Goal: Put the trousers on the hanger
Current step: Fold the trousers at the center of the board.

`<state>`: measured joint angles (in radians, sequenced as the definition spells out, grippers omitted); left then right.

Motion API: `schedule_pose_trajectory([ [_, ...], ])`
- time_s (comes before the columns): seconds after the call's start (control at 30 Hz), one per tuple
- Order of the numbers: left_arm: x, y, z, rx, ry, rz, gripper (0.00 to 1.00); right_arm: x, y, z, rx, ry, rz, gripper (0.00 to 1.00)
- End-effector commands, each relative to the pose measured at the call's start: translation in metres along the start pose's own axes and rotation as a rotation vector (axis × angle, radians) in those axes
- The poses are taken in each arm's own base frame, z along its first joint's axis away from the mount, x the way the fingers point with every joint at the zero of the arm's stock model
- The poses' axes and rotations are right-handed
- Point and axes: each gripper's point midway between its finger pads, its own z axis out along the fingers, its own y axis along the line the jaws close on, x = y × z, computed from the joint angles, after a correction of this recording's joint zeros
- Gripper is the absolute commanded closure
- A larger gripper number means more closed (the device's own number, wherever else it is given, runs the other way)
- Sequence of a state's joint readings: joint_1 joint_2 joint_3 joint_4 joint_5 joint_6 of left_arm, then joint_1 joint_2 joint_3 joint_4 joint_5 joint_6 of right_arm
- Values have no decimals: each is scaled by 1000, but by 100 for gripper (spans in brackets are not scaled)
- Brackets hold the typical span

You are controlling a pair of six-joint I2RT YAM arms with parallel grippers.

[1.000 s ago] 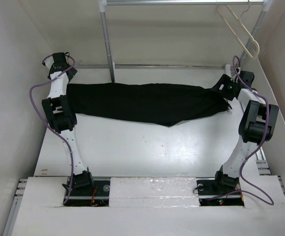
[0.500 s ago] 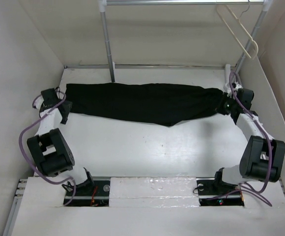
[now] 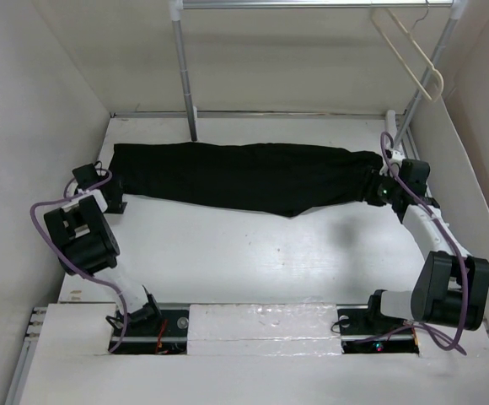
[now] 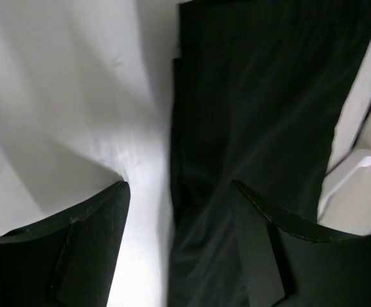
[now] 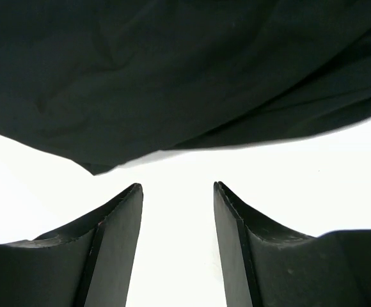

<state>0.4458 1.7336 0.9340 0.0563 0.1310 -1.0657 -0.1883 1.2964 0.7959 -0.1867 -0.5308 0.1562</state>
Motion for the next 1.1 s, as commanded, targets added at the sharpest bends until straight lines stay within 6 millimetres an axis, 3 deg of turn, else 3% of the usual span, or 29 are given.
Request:
schedule_pose_trajectory([
  [0.0, 1, -8, 17, 19, 23, -59, 39, 1, 0, -1, 1, 2, -30, 46],
  [0.1, -3, -21, 23, 24, 10, -35, 40, -2, 1, 1, 4, 2, -30, 46],
  [0.13, -2, -13, 24, -19, 12, -37, 44, -2, 0, 1, 13, 3, -29, 46],
  [0.17, -3, -20, 23, -27, 4, -27, 47, -2, -2, 2, 20, 4, -27, 46],
  [0.3, -11, -9, 30, -134, -46, 7, 51, -7, -4, 5, 34, -8, -6, 45],
  [0.37, -10, -15, 31, -145, -35, 25, 53, -6, -8, 8, 34, 1, 24, 35],
  [0.4, -9, -13, 34, -153, -31, 25, 60, -1, -16, 13, 44, 20, 52, 33],
  [0.43, -9, -13, 35, -156, -30, 25, 75, 1, -21, 14, 55, 28, 82, 31],
  [0.47, -15, -13, 35, -163, -62, 36, 88, 6, -39, 19, 81, 20, 165, 28],
  [0.5, -15, -12, 35, -163, -62, 41, 88, 6, -39, 19, 81, 20, 166, 28],
  [0.57, -16, -10, 35, -169, -66, 49, 100, 8, -58, 23, 107, -5, 230, 22],
  [0.7, -19, -8, 32, -181, -74, 91, 100, 0, -85, 30, 189, -43, 311, 16],
  [0.77, -20, -9, 31, -178, -80, 110, 100, -14, -90, 38, 184, -90, 314, 14],
  [0.93, -20, -12, 30, -168, -73, 127, 100, -10, -109, 66, 199, -107, 447, 14],
  [1.03, -23, -16, 29, -165, -77, 149, 100, -7, -129, 77, 273, -112, 518, 23],
  [1.07, -23, -16, 28, -168, -75, 154, 100, -9, -132, 79, 281, -121, 525, 38],
])
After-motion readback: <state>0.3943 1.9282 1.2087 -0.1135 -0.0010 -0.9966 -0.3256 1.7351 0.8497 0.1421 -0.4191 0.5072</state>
